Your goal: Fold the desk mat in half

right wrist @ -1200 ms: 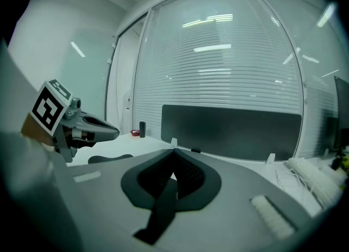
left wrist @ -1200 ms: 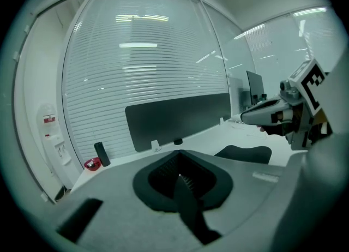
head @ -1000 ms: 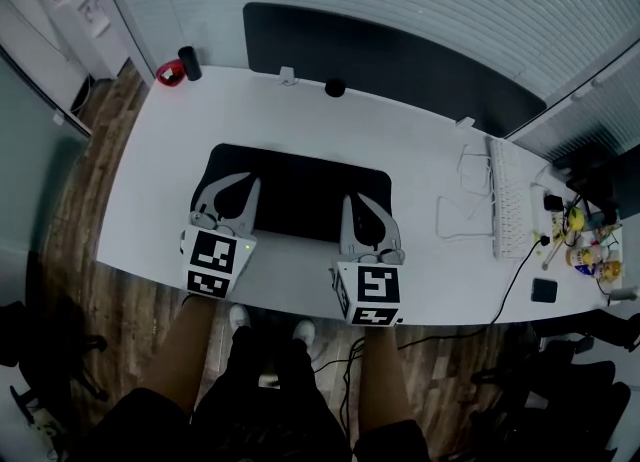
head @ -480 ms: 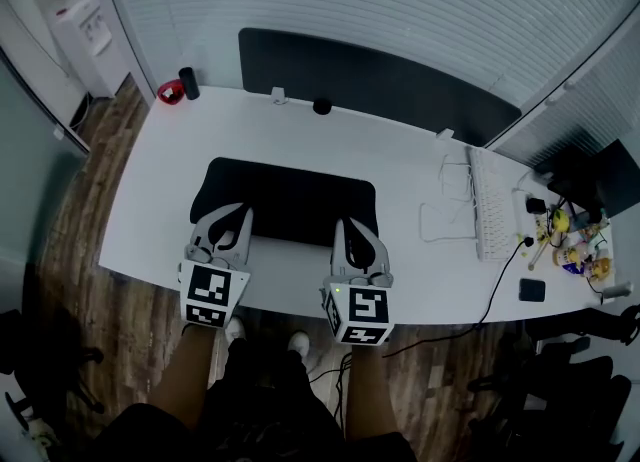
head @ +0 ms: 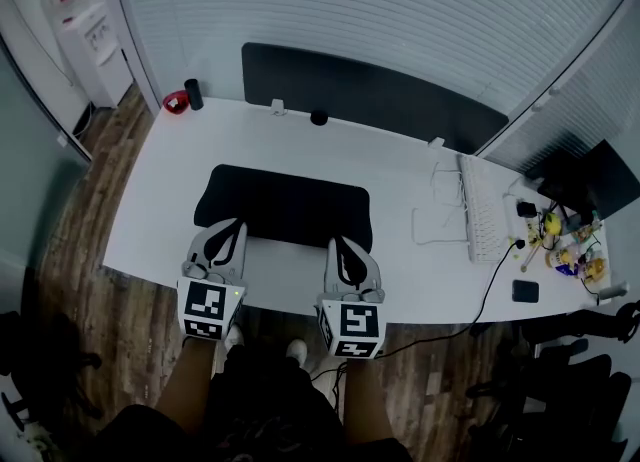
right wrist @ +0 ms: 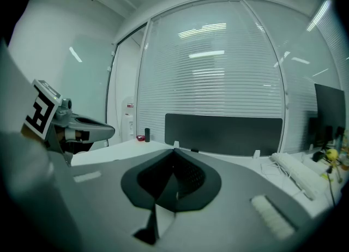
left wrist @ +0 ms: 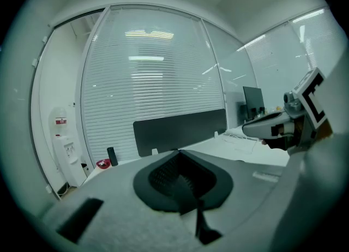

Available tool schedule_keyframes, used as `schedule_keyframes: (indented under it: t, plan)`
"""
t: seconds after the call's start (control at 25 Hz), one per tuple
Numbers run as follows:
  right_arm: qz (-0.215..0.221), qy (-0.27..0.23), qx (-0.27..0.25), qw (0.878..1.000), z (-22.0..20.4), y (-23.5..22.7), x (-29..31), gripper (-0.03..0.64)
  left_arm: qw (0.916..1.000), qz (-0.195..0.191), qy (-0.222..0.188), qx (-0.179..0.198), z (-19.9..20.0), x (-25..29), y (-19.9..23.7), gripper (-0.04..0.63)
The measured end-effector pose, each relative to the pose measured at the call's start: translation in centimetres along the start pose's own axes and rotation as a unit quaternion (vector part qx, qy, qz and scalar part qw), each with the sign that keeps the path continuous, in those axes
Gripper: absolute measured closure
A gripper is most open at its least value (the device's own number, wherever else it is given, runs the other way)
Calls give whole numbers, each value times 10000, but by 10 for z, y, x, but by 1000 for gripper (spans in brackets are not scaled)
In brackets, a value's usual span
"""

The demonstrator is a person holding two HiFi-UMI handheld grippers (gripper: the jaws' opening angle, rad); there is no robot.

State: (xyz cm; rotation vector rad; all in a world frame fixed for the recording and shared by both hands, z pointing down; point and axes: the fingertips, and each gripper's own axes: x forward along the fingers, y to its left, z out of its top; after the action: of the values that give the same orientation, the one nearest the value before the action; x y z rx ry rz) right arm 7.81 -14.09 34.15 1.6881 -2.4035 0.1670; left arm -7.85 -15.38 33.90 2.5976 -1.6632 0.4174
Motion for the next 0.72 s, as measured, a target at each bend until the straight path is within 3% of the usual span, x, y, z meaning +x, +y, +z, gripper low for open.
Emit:
schedule_keyframes:
  t: [0.16, 0.36, 0.52, 0.72]
  plan:
    - [-16, -101, 93, 9999, 8, -2, -6, 609, 10000, 20, -40, -13, 3, -7, 1, 595]
    - [-79, -152, -205, 9996, 18, 1, -10, 610, 9996, -24, -286, -58, 20, -14, 0, 595]
    - [-75, -193, -95, 9997, 23, 2, -16, 610, 9994, -63, -265, 216, 32, -18, -6, 595]
    - [-127, -256, 8, 9996, 31, -3, -27, 610, 9991, -72, -343, 231, 45, -26, -6, 595]
